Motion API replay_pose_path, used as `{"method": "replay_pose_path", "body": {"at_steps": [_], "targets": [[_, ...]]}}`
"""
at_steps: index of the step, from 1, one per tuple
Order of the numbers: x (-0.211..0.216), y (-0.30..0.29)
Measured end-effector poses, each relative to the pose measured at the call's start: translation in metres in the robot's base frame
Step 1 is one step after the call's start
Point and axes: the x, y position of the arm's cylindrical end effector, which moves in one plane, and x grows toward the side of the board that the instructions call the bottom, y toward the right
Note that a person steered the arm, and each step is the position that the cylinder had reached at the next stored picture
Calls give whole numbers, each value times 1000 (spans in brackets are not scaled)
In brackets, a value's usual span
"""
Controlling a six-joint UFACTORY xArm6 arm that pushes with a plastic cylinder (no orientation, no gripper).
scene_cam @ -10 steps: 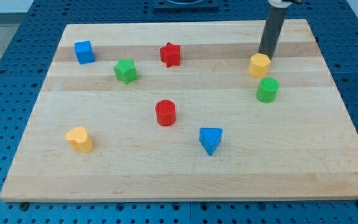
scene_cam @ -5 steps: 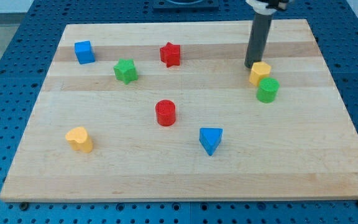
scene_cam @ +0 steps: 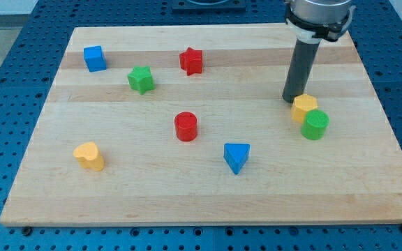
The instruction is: Push the green circle with the yellow hexagon to the bottom right of the board
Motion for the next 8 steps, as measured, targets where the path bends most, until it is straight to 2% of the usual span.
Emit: {"method": "replay_pose_path", "body": {"at_steps": [4,8], "targets": [[12,17],[81,22]]}}
